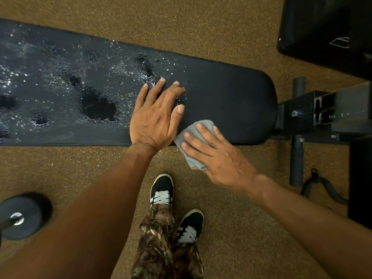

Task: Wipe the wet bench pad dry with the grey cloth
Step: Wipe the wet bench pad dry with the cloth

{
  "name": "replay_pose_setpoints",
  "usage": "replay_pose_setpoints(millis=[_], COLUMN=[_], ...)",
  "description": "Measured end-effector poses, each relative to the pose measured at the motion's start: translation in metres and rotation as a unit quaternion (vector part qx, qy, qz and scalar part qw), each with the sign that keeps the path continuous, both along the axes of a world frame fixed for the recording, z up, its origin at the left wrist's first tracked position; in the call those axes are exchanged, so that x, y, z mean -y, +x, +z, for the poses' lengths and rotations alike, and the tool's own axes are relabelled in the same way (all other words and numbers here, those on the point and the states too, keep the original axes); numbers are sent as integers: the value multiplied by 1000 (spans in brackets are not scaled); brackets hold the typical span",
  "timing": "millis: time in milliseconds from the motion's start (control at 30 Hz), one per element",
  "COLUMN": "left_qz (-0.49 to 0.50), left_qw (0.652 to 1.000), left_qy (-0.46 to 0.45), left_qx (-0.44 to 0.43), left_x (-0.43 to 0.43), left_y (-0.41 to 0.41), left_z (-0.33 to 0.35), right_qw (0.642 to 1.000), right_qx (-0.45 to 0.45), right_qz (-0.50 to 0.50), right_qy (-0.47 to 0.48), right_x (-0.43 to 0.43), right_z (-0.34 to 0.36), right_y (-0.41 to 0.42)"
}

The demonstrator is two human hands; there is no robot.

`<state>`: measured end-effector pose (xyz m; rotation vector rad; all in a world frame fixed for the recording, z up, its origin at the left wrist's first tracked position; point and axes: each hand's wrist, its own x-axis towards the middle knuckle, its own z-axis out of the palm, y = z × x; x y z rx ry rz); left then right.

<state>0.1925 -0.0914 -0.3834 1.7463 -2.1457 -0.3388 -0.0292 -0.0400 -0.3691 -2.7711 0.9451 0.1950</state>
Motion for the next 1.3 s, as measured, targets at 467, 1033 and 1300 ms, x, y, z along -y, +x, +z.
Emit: replay_pose_setpoints(millis=[467,1033,1300], left_qz=[-7,-21,-20], left_qw=[997,995,989], left_qy=[-7,-10,-31], left_qx=[-75,-101,-143], left_x=[1,2,5], left_y=[4,5,6], left_z=[-2,-1,2], right_qw=[997,945,969], right_qx=[43,107,70], right_qz=[-64,-296,-234], right_qy=[26,85,43], right_x=[27,47,46], right_z=[6,7,8], right_y=[4,75,41])
